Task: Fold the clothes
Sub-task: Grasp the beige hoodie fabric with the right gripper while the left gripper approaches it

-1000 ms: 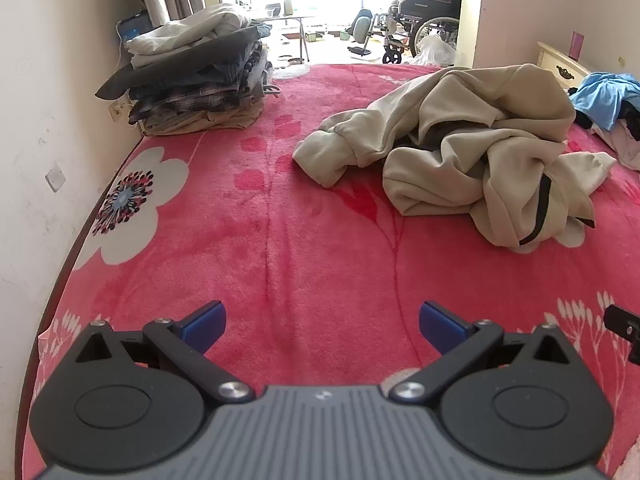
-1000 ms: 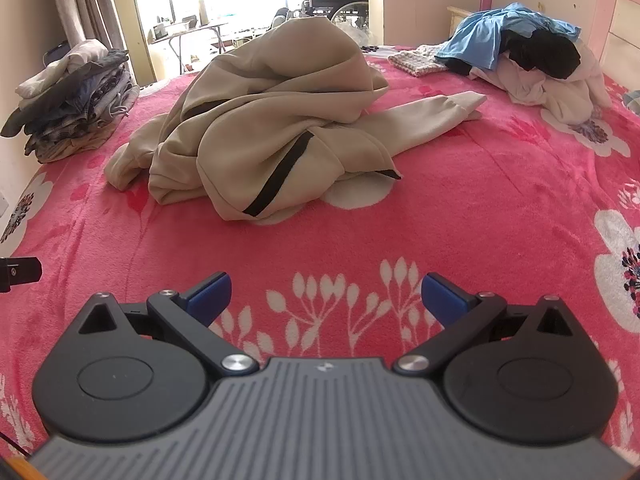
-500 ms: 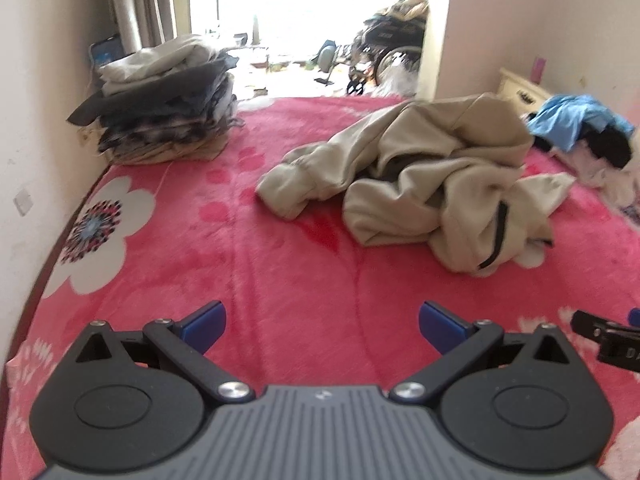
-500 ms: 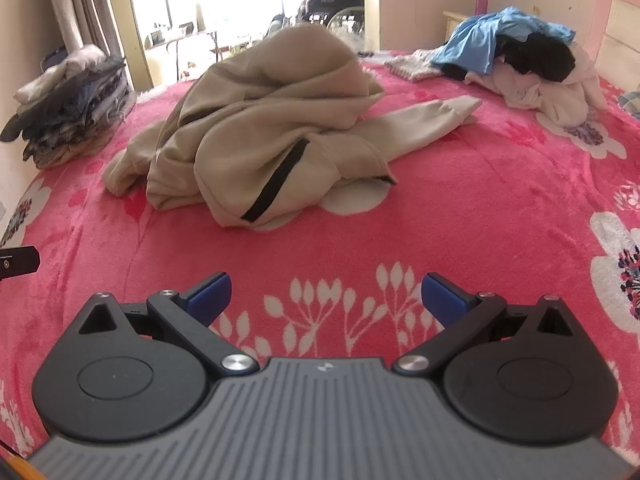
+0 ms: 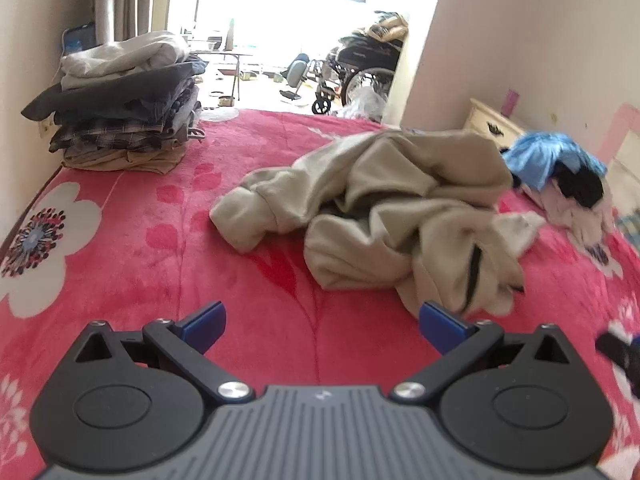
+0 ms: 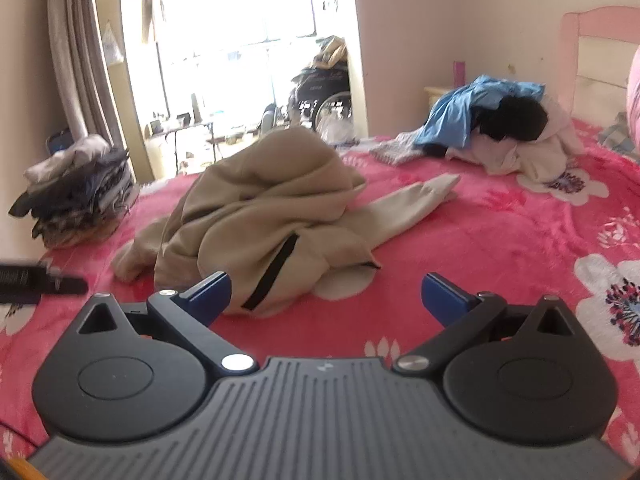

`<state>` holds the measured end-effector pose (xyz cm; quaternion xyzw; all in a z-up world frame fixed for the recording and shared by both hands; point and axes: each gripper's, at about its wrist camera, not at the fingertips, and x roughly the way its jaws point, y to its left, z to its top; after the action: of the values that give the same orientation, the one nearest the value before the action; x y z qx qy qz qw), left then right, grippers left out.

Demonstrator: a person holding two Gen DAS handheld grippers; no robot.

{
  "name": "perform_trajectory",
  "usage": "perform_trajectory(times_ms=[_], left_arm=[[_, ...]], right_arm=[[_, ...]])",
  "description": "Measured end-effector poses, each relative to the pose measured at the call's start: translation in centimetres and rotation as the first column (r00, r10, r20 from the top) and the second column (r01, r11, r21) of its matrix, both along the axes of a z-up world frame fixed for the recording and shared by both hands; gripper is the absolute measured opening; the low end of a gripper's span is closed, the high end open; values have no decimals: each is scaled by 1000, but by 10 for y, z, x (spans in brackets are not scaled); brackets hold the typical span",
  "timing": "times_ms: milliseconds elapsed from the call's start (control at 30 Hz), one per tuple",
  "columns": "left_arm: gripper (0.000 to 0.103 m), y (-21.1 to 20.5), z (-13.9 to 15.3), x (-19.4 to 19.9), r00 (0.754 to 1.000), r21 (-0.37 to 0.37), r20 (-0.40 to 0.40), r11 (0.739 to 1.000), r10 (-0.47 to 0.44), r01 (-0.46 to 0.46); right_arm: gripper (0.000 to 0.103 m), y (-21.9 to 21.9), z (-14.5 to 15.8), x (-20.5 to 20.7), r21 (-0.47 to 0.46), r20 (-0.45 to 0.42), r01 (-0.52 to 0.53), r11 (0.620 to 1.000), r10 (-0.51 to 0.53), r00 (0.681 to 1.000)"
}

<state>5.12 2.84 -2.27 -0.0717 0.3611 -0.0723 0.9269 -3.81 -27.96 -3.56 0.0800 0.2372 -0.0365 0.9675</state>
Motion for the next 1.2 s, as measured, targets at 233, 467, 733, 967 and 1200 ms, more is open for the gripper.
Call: perform_trajectory(times_ms=[233,467,733,967,1200], left_arm=[[103,13,-22,52,999,25,43,999,22,-23],[103,5,-38,112,993,118,111,993,-28,15],[88,-29,-58,166,973,197,141,968,-183,153],[62,-84,-73,190,925,309,144,904,-351,295],[40,-108,-67,200,940,248,191,940,-284,234]], right_arm=[[102,-4,-6,54,-49,-68,-45,998,42,997],[102,-10,17,154,-88,-13,-92,992,91,996],[102,16,22,281,-176,-79,-230,957,220,972],[90,11,-19,335,-117,-205,-174,978,148,968],[2,-13,-4,329,40,-146,-120,992,124,981]])
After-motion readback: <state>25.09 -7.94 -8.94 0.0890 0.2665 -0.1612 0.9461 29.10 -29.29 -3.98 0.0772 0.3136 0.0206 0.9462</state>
